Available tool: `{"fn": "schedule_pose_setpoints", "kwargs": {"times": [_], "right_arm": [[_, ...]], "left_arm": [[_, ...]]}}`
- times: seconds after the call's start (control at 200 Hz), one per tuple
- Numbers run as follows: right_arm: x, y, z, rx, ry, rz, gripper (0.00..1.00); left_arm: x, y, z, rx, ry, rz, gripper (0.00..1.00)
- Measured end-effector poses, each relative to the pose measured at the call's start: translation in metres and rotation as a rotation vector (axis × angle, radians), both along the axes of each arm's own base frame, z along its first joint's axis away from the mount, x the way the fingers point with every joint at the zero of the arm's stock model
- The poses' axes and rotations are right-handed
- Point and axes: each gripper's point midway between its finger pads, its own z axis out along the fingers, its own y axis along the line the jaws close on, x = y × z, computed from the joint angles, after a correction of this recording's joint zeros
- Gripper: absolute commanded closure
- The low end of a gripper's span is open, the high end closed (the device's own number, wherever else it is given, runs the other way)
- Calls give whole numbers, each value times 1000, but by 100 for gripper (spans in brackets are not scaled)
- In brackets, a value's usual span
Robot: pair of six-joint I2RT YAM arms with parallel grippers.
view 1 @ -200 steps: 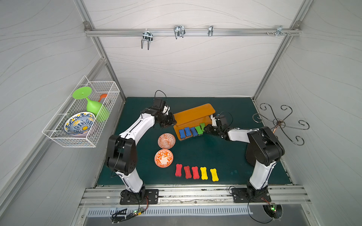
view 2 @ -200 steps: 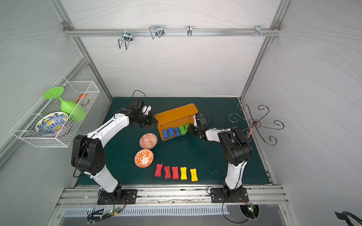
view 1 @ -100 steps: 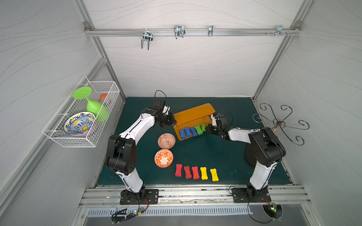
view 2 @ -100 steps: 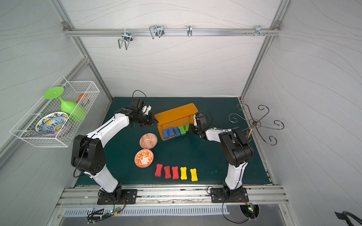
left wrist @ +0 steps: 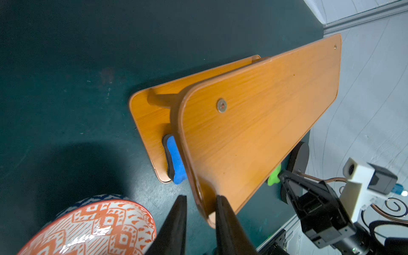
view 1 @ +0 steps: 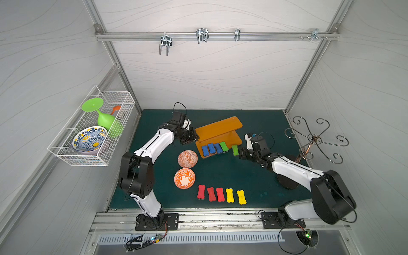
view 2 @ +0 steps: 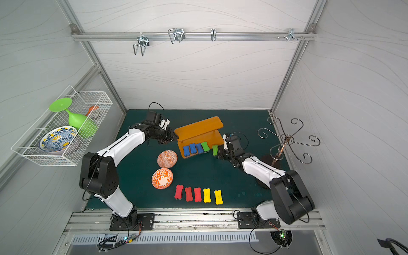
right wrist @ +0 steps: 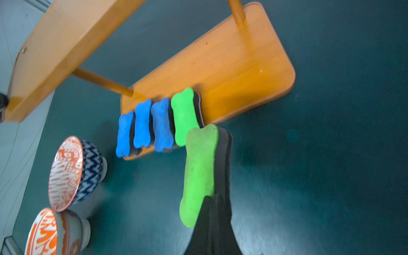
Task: Remove the whiteboard erasers from the shelf
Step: Pick up the whiteboard eraser from the shelf, then place the whiteboard eraser at the center of the board.
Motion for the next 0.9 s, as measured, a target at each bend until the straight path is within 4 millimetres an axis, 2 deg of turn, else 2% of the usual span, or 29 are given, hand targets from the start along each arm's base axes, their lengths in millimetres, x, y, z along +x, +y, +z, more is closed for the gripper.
{"fn": "schedule_pose_setpoints", "kwargs": {"times": [0.175,0.295,0.51,0.835,0.9], "right_arm": [[-55,1,-12,-30,53,57,100],[-79,0,-24,-64,97,73,100],[-99,-7,-44,-119,158,54,100],[-119,-15,-63,-144,201,40,100],[-120,-15,-64,-147,204,40,91]], "left_arm": [[0,0,0,0,-1,1,72],[-1,0,-1,-1,-1,1,72],[-2,1,-1,-1,-4,1,72],[-2,1,-1,2,-5,2,71],[-2,1,-1,2,-5,2,69]]}}
